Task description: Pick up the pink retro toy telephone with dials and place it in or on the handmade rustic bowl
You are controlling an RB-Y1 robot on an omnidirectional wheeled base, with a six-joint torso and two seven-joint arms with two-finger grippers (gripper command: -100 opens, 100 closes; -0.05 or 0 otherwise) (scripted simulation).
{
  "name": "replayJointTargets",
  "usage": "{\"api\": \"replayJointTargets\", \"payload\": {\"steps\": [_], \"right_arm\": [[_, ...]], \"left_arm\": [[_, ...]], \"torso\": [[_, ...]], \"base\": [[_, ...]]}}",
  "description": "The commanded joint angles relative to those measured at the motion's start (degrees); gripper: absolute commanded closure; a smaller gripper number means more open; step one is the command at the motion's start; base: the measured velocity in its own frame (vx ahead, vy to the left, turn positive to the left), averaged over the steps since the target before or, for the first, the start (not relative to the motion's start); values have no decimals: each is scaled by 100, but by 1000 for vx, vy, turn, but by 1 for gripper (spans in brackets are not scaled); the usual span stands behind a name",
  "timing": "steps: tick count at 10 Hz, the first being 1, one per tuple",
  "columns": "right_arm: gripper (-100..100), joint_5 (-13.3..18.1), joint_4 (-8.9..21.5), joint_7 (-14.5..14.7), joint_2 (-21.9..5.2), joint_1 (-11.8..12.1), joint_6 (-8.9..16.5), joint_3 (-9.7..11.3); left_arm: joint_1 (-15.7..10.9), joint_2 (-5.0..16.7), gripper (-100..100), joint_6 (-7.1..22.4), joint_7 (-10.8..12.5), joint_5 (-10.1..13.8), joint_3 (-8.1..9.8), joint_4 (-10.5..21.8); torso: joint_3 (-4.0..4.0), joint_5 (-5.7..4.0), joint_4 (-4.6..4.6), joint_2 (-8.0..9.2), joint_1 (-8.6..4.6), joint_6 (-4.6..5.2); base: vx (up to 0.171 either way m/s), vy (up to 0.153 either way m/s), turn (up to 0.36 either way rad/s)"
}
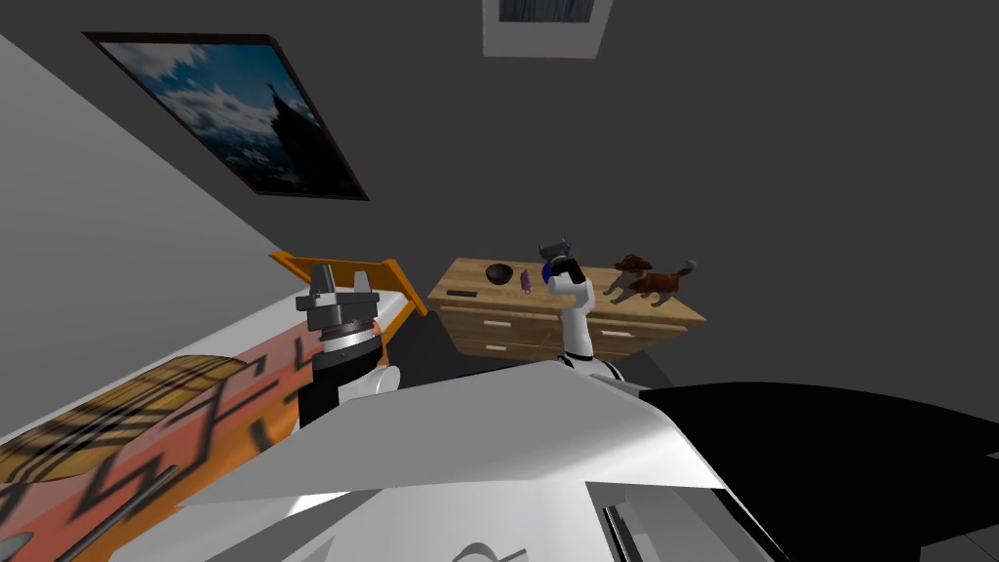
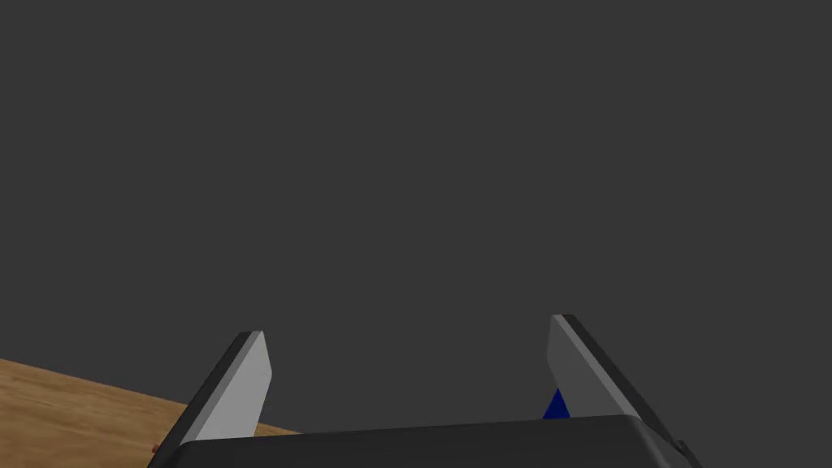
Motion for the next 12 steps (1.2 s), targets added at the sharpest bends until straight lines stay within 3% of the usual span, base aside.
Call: {"api": "replayJointTargets", "payload": {"steps": [1,2,3,4,7,8,10,11,12], "right_arm": [[-100,19,151,-286,63,-138,264,-63],[-100,19,151,-409,63,-138,264,-63],[-100,26,290,-597,110,-237,473,-119],[-100,26,290,-689,110,-237,473,-119],[-100,40,577,-1169,209,-379,868,-227],[-100,40,577,-1203,209,-379,868,-227],[-100,55,871,-1582,312,-447,1216,-325],[-100,55,871,-1644,312,-447,1225,-325],[-100,61,1019,-1834,365,-451,1387,-369]], "left_arm": [[0,0,0,0,0,0,0,0],[0,0,0,0,0,0,0,0],[0,0,0,0,0,0,0,0],[0,0,0,0,0,0,0,0],[0,0,0,0,0,0,0,0],[0,0,0,0,0,0,0,0],[0,0,0,0,0,0,0,0],[0,0,0,0,0,0,0,0],[0,0,0,0,0,0,0,0]], "torso": [[0,0,0,0,0,0],[0,0,0,0,0,-2],[0,0,0,0,0,0],[0,0,0,0,-1,-1],[0,-1,0,0,-5,1],[0,-1,0,1,-5,0],[0,-2,0,1,-7,1],[0,-2,0,1,-7,0],[1,-2,0,1,-8,2]], "base": [[-1,17,87],[-1,14,51],[-1,14,79],[0,9,47],[-2,5,56],[-2,1,40],[-3,-1,76],[-2,-3,27],[-2,-2,35]]}}
